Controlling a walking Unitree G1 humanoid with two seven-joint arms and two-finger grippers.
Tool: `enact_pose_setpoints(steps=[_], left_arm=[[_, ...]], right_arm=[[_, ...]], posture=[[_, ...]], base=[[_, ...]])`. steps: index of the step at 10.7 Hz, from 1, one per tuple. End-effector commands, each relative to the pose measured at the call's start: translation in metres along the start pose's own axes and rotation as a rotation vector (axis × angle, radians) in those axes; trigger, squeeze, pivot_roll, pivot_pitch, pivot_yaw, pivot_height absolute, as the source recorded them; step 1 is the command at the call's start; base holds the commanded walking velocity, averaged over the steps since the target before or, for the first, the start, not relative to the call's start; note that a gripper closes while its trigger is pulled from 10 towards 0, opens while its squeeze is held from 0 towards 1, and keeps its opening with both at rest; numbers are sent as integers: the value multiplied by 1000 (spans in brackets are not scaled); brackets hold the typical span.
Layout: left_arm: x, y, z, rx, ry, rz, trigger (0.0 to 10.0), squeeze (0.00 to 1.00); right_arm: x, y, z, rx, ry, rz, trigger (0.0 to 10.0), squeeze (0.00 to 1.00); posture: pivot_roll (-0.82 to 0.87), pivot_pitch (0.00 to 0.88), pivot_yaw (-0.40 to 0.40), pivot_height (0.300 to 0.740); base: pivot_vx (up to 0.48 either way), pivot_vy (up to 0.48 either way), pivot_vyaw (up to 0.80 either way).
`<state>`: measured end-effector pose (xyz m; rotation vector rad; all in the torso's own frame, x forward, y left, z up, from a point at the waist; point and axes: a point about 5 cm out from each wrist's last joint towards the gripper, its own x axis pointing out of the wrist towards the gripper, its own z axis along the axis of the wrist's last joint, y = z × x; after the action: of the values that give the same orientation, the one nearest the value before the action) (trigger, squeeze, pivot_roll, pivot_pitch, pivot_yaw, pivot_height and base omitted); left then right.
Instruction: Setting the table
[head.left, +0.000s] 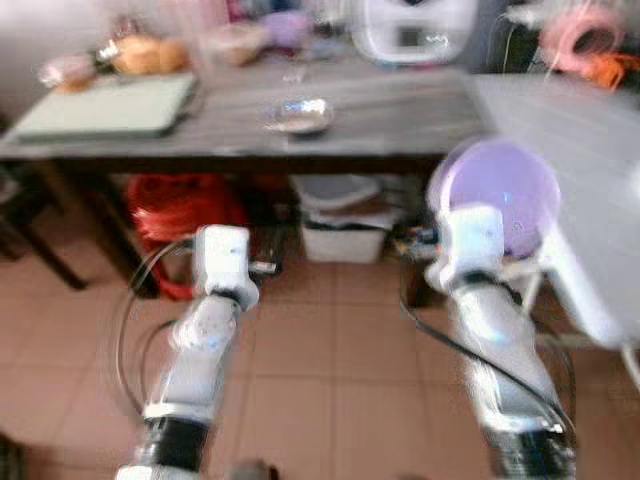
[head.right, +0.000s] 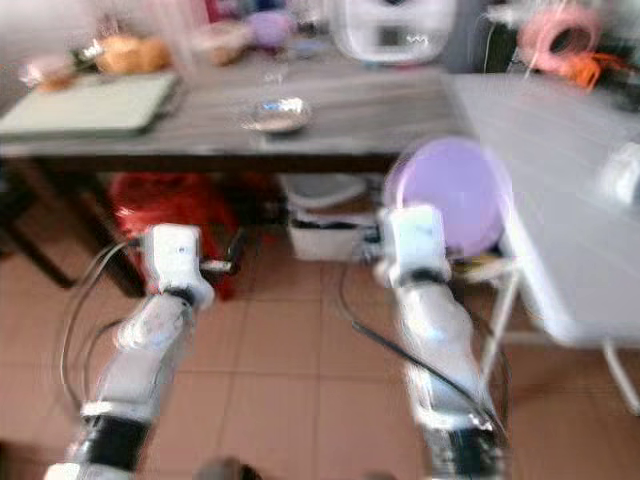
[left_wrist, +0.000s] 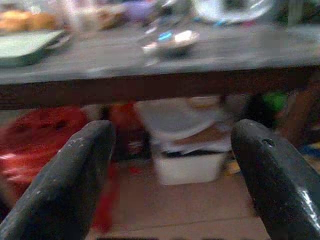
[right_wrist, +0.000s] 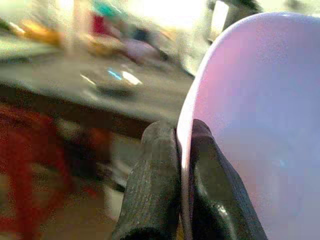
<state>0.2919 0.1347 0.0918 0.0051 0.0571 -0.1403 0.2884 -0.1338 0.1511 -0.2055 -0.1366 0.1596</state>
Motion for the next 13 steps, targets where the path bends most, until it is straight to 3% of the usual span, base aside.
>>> enact_pose_setpoints(steps=[1, 5, 8, 13], left_arm=[[3, -8, 5, -5, -21, -23, 10000, 0], [4, -11, 7, 2, -30, -33, 10000, 0], [4, -15, 8, -4, -33, -57, 10000, 0], [0, -29, 8, -8, -38, -146, 10000, 0]], right_arm=[[-2, -11, -2, -18, 6, -28, 10000, 0], [-3, -8, -1, -26, -3, 2, 10000, 0], [-1, -6, -1, -22, -6, 12, 10000, 0], [2, -6, -2, -9, -6, 8, 10000, 0]], posture=[[-59, 0, 47, 740], [-59, 0, 52, 740], [-58, 0, 53, 740], [-57, 0, 53, 740]], base=[[398, 266, 0], [398, 268, 0], [401, 264, 533], [470, 0, 0]])
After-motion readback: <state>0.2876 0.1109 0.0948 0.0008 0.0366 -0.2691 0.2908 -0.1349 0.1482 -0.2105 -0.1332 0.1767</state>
